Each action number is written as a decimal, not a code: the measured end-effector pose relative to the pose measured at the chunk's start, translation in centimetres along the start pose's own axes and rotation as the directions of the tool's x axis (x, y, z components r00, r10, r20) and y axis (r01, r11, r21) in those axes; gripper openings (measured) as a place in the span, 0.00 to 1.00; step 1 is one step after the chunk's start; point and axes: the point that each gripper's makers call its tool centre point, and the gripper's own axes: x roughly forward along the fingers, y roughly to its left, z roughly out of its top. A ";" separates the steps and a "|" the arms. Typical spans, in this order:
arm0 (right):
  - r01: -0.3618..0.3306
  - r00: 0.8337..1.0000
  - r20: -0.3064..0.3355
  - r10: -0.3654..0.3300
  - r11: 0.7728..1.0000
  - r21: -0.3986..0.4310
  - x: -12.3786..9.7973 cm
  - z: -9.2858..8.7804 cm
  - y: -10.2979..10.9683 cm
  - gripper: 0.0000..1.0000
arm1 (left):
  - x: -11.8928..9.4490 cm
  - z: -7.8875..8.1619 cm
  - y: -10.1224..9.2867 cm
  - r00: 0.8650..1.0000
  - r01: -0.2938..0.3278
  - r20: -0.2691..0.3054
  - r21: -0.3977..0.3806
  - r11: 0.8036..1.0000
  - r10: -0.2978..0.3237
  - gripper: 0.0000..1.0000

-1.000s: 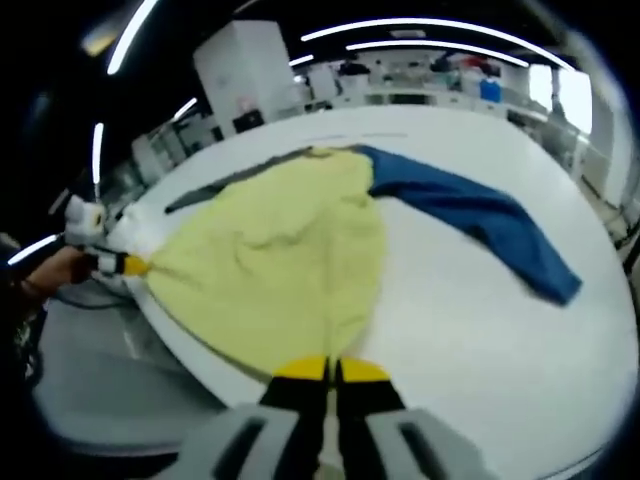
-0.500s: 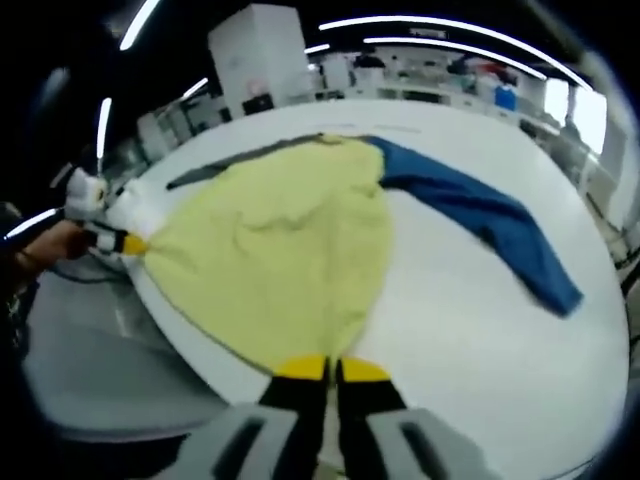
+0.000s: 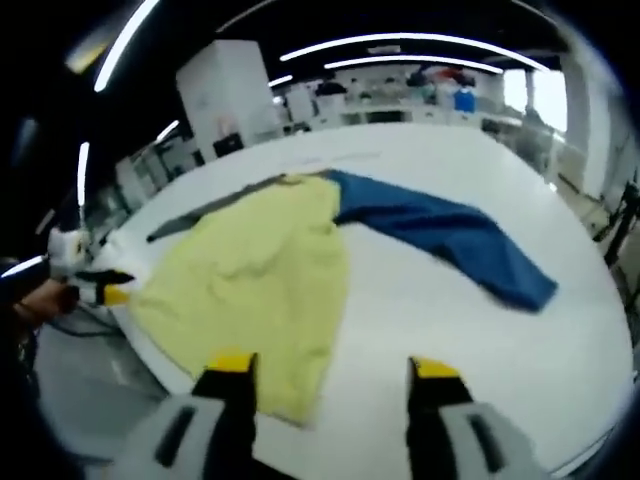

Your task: Fold the garment on the visible template until the final outline fits inside the template.

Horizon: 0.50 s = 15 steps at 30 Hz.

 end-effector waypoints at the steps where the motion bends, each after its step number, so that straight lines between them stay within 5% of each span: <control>1: 0.001 1.000 0.002 -0.001 1.000 0.003 0.0 0.1 -0.2 0.61 | 0.0 0.1 0.0 1.000 0.002 0.006 0.000 1.000 -0.002 0.58; 5: 0.031 0.999 0.034 -0.033 0.997 0.065 -0.3 1.1 -1.5 0.67 | 0.0 0.9 0.1 0.999 0.003 0.042 0.012 1.000 -0.003 0.71; 15: 0.159 0.981 0.085 -0.176 0.972 0.173 -1.4 2.5 -8.9 0.70 | -0.1 2.0 -0.1 0.996 0.015 0.084 0.027 1.000 -0.017 0.84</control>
